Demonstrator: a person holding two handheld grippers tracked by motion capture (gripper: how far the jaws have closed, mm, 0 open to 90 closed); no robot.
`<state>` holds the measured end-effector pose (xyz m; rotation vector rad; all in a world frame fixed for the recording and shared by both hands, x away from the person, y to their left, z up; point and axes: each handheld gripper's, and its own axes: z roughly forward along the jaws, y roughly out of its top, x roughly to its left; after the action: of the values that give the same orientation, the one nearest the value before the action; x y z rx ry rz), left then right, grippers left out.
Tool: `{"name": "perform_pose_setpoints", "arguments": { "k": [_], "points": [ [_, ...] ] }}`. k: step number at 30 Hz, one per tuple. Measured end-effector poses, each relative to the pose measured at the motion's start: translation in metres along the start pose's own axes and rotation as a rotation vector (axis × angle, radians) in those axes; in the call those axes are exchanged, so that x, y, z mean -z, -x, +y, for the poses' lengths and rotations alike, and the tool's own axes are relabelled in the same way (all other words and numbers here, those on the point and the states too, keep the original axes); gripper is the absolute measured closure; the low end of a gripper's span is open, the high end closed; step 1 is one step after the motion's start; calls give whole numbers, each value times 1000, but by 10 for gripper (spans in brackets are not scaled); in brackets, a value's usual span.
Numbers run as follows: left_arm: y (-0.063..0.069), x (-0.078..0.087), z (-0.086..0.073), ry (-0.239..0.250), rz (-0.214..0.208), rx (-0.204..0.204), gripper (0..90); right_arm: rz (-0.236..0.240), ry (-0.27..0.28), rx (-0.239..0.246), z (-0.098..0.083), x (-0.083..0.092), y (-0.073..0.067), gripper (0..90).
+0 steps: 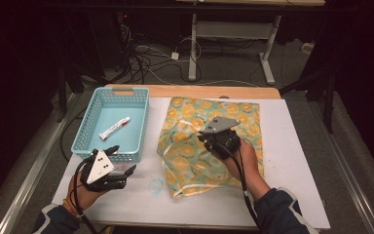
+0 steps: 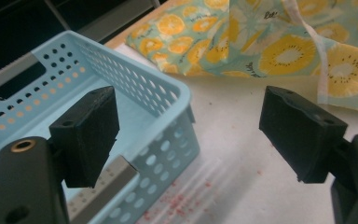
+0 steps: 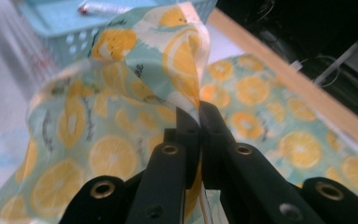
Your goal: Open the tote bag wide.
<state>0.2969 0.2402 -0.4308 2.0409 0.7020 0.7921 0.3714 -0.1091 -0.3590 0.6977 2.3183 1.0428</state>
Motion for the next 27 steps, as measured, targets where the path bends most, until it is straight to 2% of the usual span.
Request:
{"name": "perform_pose_setpoints", "arguments": {
  "k": [3, 6, 7, 11, 15, 16, 18, 21, 25, 27],
  "points": [
    [-9, 2, 6, 7, 14, 16, 195, -35, 24, 26, 24, 6, 9, 900],
    [-21, 3, 10, 1, 17, 45, 195, -53, 28, 49, 35, 7, 13, 900],
    [-25, 2, 12, 1, 27, 43, 195, -79, 37, 69, 43, 7, 17, 900],
    [-41, -6, 17, -28, 59, 65, 195, -106, 50, 72, 52, 6, 23, 900],
    [-56, -19, 23, -73, 67, 74, 194, -129, 55, 70, 54, 0, 27, 900],
    [-60, -23, 25, -90, 60, 85, 194, -127, 52, 66, 54, -3, 27, 900],
    [-68, -31, 29, -125, 74, 68, 194, -128, 50, 63, 52, -6, 27, 900],
    [-79, -46, 36, -217, 84, 29, 194, -117, 42, 57, 49, -12, 29, 900],
    [-98, -68, 40, -319, 57, 44, 194, -104, 36, 52, 46, -16, 29, 900],
    [-108, -81, 40, -378, 46, 49, 198, -80, 37, 50, 44, -18, 30, 900]
  ]
}}
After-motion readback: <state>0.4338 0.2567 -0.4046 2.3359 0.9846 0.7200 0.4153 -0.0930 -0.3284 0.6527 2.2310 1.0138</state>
